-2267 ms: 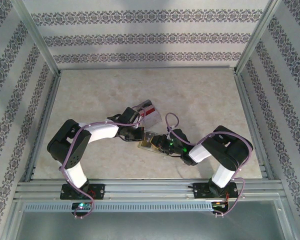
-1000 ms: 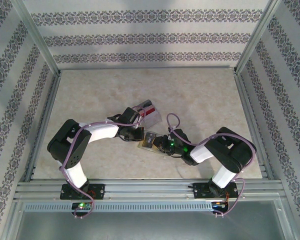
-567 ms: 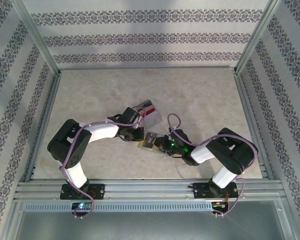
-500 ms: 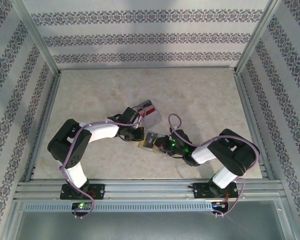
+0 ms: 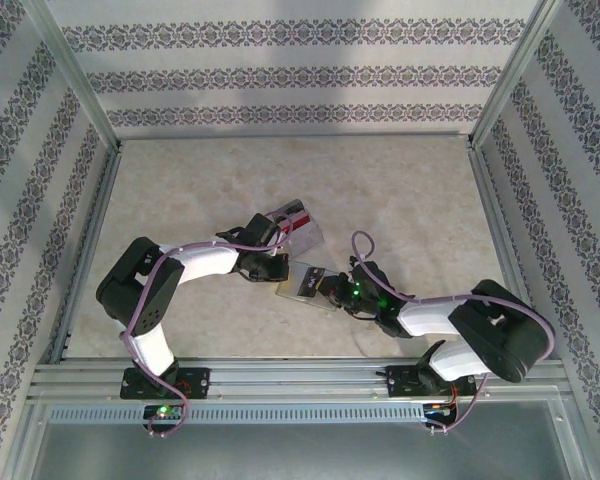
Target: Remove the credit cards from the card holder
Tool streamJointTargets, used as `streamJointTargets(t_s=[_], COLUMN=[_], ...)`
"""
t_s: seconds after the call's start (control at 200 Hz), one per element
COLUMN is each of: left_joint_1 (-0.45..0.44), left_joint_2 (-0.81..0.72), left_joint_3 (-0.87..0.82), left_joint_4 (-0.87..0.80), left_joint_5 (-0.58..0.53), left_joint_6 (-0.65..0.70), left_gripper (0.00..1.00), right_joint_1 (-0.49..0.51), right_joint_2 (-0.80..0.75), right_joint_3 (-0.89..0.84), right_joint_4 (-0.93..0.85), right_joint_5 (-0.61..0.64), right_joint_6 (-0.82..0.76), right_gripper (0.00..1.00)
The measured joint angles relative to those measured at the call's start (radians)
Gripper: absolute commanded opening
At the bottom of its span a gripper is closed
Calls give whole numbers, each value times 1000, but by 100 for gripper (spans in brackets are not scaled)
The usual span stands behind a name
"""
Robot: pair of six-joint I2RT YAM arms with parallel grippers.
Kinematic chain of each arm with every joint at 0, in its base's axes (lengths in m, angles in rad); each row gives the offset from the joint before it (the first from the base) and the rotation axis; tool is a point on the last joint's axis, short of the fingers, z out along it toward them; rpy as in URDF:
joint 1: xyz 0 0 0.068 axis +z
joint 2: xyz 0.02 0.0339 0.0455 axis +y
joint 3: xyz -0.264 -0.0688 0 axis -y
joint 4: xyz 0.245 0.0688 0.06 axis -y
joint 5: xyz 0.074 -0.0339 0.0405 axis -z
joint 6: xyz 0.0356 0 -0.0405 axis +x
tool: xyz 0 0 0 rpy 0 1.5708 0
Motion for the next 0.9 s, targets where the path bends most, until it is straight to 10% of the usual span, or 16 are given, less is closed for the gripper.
streamJointTargets(t_s=[0.485,0.899], left_joint_1=[11,147], left_joint_2=[-24,-393], left_joint_3=[17,36], left_joint_4=[0,-15], left_joint_5=[37,41], left_joint_6=[0,72], left_gripper=[20,31], right_joint_1=[-85,-183], right_joint_2=[-443,-534], right_joint_3=[38,379], right_joint_4=[-492,-873], right_joint_5=[42,-2], right_joint_6=[-187,-687], right_gripper=[0,0])
